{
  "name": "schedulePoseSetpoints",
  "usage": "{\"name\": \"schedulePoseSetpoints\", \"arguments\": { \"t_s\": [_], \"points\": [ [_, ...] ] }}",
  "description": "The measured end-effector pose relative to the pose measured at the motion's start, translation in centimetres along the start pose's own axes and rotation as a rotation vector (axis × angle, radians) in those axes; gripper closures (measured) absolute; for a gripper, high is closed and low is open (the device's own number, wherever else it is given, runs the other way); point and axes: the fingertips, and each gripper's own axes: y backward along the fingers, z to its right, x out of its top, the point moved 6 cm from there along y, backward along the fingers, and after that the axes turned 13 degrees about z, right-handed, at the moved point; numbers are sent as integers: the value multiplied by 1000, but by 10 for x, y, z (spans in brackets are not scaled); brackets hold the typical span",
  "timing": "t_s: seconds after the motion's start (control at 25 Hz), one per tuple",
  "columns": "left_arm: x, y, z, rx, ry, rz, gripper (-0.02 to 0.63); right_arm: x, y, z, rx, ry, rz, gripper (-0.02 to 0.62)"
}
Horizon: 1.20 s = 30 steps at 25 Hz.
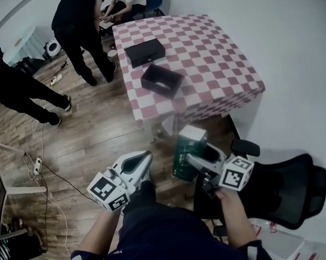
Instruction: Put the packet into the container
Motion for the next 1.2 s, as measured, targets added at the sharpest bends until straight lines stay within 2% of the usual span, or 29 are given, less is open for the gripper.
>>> {"name": "schedulePoseSetpoints", "arguments": {
  "t_s": [0.32,0.52,0.84,1.2],
  "points": [
    [29,-22,-117,-18,7,-36,581,18,-117,18,-35,-11,-13,210],
    [48,-34,-166,-51,0,-34,582,31,-163,21,-68,1,-12,210],
    [67,-45,-211,-73,-7,-21,582,49,-211,28,-93,24,-31,210],
    [65,-52,-237,-24,17,-15,582,66,-238,46,-83,55,-65,210]
  ]
}}
